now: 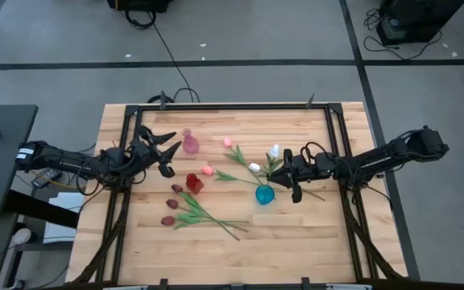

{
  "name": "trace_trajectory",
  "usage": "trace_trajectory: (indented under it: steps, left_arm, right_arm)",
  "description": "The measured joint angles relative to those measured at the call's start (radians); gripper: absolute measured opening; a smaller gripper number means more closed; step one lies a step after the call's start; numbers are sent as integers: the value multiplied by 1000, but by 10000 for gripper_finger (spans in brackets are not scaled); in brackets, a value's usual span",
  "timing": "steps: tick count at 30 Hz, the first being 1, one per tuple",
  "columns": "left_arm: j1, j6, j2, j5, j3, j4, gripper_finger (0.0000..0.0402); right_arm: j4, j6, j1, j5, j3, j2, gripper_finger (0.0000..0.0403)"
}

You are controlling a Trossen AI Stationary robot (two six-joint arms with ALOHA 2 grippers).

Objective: Sort flowers into vase by color
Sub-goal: Put the top white tulip into the blue vase, then put the white tulip into the blue vase

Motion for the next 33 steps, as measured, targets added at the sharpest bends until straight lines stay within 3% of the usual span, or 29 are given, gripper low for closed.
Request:
trace_trajectory:
  steps: [7,13,16,19,25,33]
  left_arm:
    - [0,-69,0,1,0,-31,172]
    - [0,-99,0,0,0,-40,172]
    - [0,-100,3,0,0,-41,172]
    - [0,-100,15,1,0,-43,172]
    - [0,-99,21,1,0,-42,172]
    - [0,-95,21,0,0,-34,172]
  right_arm:
    - [-320,19,20,-73,122,-2,190]
    - [-797,28,29,-93,319,-40,241]
    - [-1046,48,33,-71,396,-56,250]
    - [-1175,83,33,-70,414,-72,253]
    - [-1267,101,31,-45,365,-121,247]
    - [-1306,146,26,187,276,-107,225]
